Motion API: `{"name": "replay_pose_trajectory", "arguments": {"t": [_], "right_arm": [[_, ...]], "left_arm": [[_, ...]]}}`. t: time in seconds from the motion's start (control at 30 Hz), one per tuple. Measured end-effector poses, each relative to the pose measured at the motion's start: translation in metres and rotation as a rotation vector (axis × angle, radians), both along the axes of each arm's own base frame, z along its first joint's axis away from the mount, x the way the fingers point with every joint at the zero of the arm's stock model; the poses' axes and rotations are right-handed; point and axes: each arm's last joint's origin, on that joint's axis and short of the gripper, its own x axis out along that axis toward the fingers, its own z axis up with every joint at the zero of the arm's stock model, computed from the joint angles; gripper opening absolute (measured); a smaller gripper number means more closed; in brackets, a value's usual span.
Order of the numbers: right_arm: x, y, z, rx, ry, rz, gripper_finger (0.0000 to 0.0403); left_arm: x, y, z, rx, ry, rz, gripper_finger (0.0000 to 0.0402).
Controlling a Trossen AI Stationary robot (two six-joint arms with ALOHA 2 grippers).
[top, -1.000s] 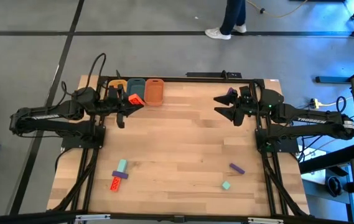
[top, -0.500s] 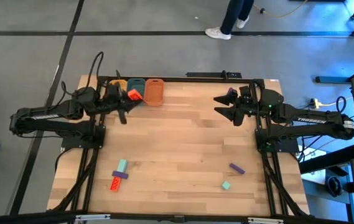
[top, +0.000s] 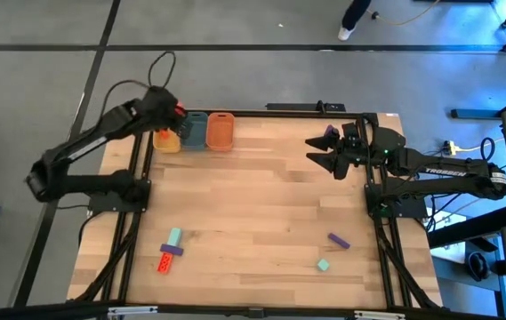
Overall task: Sort & place blocks by color
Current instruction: Put the right orange game piece into the yellow bin
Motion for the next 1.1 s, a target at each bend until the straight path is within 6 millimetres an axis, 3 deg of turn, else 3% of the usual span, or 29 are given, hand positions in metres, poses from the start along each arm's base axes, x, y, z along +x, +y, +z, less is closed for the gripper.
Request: {"name": "replay_pose_trajectory", "arguments": {"t": [0.27, 0.6, 0.77, 1.1], "right_arm": [[0.000, 0.000, 0.000, 0.003, 0.000, 0.000, 0.0355], [0.000, 0.000, -0.001, 0.002, 0.008, -0.002, 0.0355], [0.000, 0.000, -0.001, 0.002, 0.008, -0.002, 0.0355], [0.000, 0.000, -0.001, 0.002, 0.008, -0.002, 0.0355]], "left_arm": [[-0.014, 0.025, -0.064, -0.223, 0.124, 0.130, 0.0083], [-0.019, 0.028, -0.111, -0.306, 0.143, 0.179, 0.0083], [-0.017, 0.030, -0.122, -0.325, 0.156, 0.193, 0.0083], [-0.015, 0.034, -0.124, -0.305, 0.154, 0.201, 0.0083]]}}
